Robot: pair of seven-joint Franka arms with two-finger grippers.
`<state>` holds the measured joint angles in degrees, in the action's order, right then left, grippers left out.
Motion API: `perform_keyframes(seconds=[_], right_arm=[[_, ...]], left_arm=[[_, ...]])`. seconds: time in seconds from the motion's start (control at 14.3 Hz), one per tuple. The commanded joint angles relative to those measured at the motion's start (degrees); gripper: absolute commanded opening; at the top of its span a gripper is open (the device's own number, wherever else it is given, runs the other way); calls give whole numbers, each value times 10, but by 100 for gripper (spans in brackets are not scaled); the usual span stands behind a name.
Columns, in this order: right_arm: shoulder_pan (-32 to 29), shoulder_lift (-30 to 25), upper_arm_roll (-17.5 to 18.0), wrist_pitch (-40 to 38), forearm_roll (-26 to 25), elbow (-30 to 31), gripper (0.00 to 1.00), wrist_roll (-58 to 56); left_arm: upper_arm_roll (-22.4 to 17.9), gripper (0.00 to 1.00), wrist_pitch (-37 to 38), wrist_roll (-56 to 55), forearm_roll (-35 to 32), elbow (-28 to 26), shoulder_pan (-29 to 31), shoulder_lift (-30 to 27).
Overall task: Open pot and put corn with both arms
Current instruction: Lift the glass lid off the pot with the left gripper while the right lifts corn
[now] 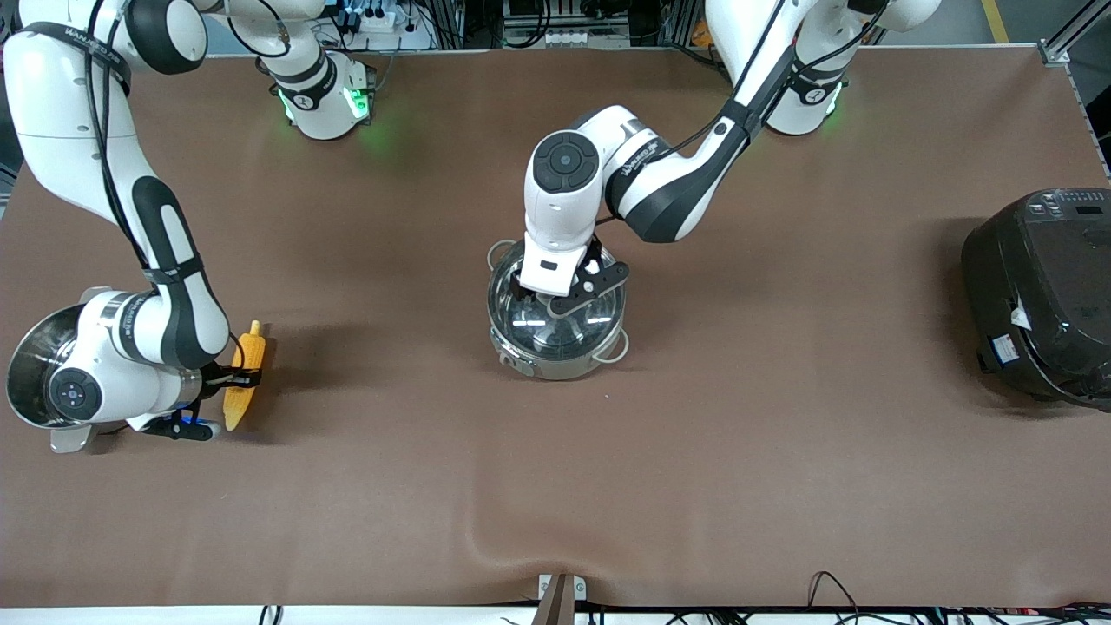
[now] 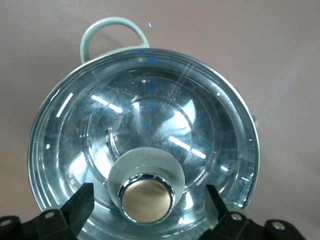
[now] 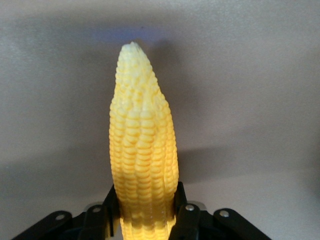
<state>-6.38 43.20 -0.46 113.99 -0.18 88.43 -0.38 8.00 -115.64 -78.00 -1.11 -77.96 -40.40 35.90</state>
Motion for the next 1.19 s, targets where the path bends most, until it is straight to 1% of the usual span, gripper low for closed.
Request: perform_keyframes(seconds=[0.0,0.07,0.14,0.28,0.35,0.42,0.49,0.63,0.7,0.84,0.91,0.98,1.12], right_arm=[[15,-24,6,-10,-7,-6,0,-42],[22,-40,6,-11,-7,-6,0,-46],[32,-59,6,-14,-7,-6,0,-47],[51,-102,6,-48,-7,-6,0,-48],[58,-122,7,-69,-7,-10,0,-55],[67,-137,7,-82,-6,-13,0,-61],[74,-151,7,-91,-6,-19,0,-67],[91,-173,9,-110,-3,-23,0,-68],[102,-182,12,-125,-1,-22,0,-73],[107,-197,36,-148,0,-23,0,-110],[107,-204,56,-149,0,-23,0,-111],[109,-206,76,-148,-3,-27,0,-111],[119,-203,95,-148,1,-45,0,-118]], left_arm=[[-5,79,-1,-12,-14,19,-7,14],[-5,73,-1,-13,-14,18,-7,14],[-5,63,0,-13,-14,18,-7,14],[-5,31,0,-12,-14,17,-8,14],[-5,19,0,-12,-14,17,-8,14],[-5,13,0,-12,-14,17,-8,14],[-5,0,3,-12,-14,17,-8,13],[-5,0,9,-10,-15,16,-6,6],[-5,0,21,-10,-15,16,0,-6],[-5,0,47,7,-17,16,14,-47],[-5,0,70,34,-18,13,23,-77],[-4,0,107,84,-17,13,42,-106],[-4,0,165,197,-13,1,88,-162]])
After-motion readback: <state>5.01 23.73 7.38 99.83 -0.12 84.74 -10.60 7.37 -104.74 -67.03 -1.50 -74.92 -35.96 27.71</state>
